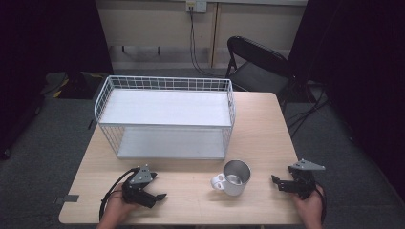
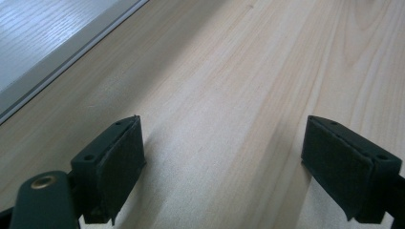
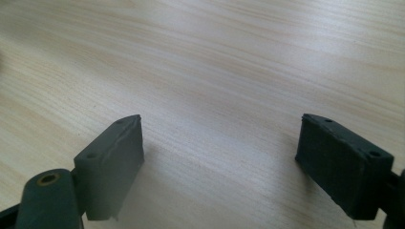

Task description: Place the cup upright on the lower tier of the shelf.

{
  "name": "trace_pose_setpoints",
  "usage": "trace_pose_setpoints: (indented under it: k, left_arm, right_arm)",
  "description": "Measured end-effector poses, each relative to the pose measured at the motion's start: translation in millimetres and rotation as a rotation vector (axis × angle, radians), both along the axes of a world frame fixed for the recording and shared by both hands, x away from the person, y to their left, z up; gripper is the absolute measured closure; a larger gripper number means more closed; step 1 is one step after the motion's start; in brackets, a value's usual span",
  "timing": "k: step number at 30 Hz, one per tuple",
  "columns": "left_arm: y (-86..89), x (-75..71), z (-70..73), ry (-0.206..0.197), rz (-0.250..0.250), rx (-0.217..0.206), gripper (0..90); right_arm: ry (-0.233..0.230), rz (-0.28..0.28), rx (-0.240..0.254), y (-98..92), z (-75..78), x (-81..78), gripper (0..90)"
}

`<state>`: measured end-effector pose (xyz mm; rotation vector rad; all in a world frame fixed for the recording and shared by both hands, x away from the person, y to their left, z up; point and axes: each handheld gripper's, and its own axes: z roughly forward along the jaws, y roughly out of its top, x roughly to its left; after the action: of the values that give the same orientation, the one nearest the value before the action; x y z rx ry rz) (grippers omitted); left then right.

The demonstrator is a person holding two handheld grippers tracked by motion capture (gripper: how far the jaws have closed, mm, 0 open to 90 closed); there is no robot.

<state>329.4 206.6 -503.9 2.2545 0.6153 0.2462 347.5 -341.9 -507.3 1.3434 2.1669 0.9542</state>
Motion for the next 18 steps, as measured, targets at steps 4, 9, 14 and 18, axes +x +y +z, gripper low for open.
trace_pose_setpoints:
  k: [4,9,14,18]
  left_arm:
    - [0.0,0.0,0.0,0.000,0.000,0.000,14.0]
    - [0.1,0.1,0.0,0.001,0.001,-0.001,14.2]
    - [0.1,0.0,0.0,0.001,0.001,-0.001,14.2]
    - [0.1,0.1,0.1,0.001,0.002,0.000,14.2]
  right_arm:
    - [0.002,0.012,0.003,1.2,0.1,-2.5,15.3]
    - [0.040,0.044,0.012,6.0,4.7,-4.3,18.5]
    - [0.036,0.071,0.026,10.9,11.1,-5.0,17.5]
    - [0.025,0.099,0.032,17.7,21.9,-4.9,16.6]
